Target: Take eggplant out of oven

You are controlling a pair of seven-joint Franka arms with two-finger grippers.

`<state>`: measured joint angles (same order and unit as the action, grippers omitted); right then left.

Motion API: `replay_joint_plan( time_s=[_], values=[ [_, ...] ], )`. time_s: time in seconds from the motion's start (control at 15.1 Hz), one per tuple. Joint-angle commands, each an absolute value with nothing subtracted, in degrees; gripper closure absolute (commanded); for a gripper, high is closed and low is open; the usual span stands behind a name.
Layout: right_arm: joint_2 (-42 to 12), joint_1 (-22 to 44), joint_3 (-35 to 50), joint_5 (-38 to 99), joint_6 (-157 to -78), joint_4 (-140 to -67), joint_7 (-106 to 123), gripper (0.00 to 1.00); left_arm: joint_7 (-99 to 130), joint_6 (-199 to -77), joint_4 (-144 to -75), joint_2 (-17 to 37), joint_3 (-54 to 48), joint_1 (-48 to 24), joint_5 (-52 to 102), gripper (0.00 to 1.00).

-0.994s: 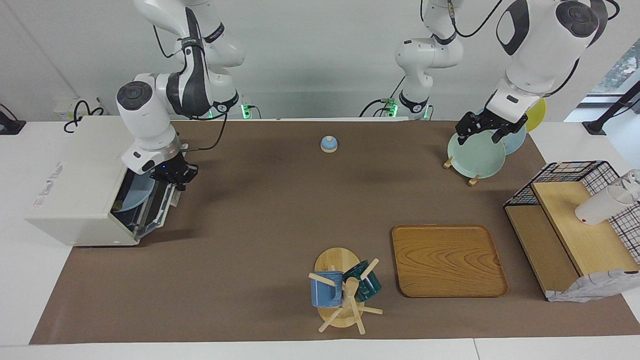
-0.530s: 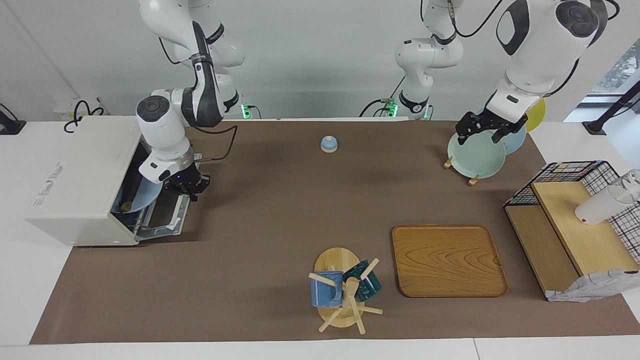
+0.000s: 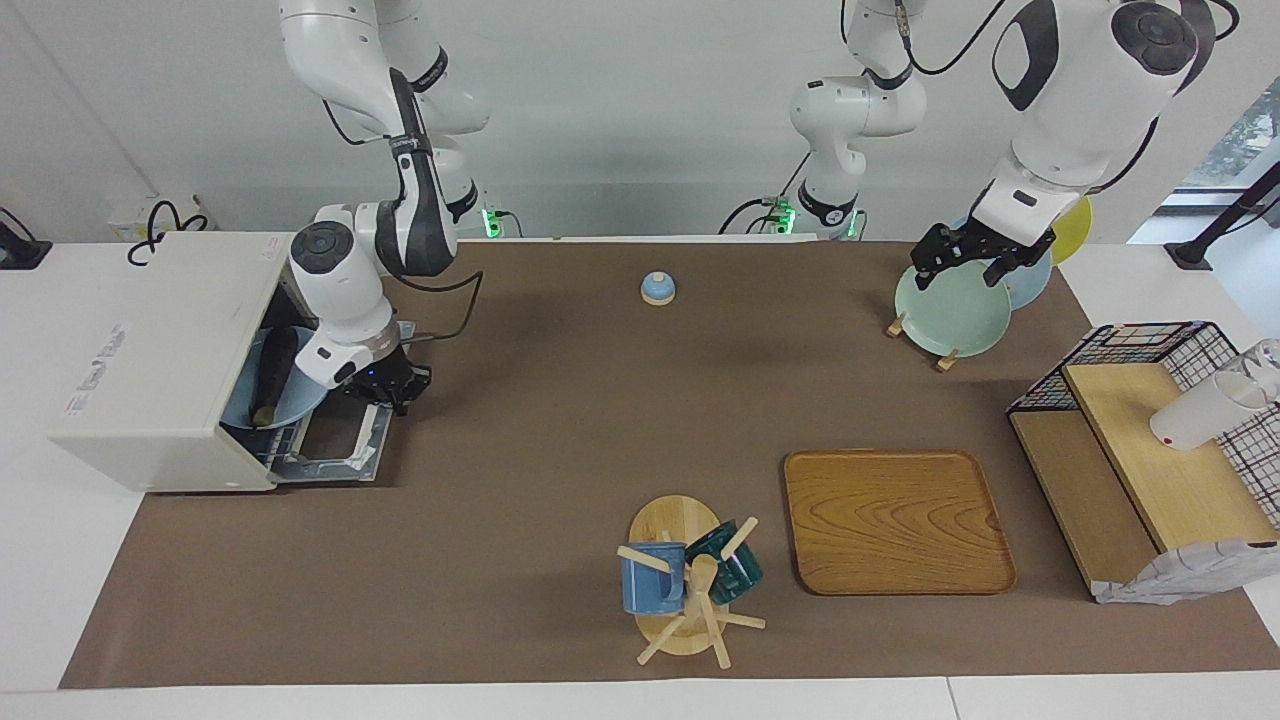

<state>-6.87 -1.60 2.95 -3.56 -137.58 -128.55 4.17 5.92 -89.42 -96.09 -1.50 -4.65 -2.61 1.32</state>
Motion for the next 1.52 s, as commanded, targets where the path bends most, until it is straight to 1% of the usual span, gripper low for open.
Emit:
replay_joint_plan(
  time_s=[0.0,0.53,0.66,0.86,1.06,1.26,1.46],
  values=[
    [-7.03,-5.01,0.18,-7.03,-139.83,-129.2,5.71,1.0,6.24,-89.12,-96.24,-2.2,-4.92,-2.11,1.23,0.0],
    [-6.68,-5.01,0.35,-6.94,-141.06,-130.69,4.04,1.0,6.33,-89.12,-96.24,-2.2,-5.01,-2.11,1.23,0.0],
    [-6.68,-2.65,0.79,-6.94,-142.12,-131.31,1.16,1.0,6.33,-89.12,-96.24,-2.2,-4.92,-2.11,1.23,0.0],
    [-6.59,-1.06,0.88,-6.5,-141.33,-131.05,-0.62,1.0,6.33,-89.12,-96.24,-2.2,-4.92,-2.11,1.23,0.0],
    [-6.68,-0.97,0.97,-6.33,-138.18,-129.03,-0.53,1.0,6.33,-89.12,-96.24,-2.2,-4.92,-2.11,1.23,0.0],
    [-7.2,-0.44,1.49,-5.45,-130.28,-123.24,-0.62,1.0,6.33,-89.12,-96.24,-2.2,-4.92,-2.02,1.23,0.0],
    [-7.12,-0.09,1.49,-5.36,-129.29,-122.61,-0.79,1.0,6.33,-89.12,-96.15,-2.2,-4.92,-2.02,1.23,0.0]
  ],
)
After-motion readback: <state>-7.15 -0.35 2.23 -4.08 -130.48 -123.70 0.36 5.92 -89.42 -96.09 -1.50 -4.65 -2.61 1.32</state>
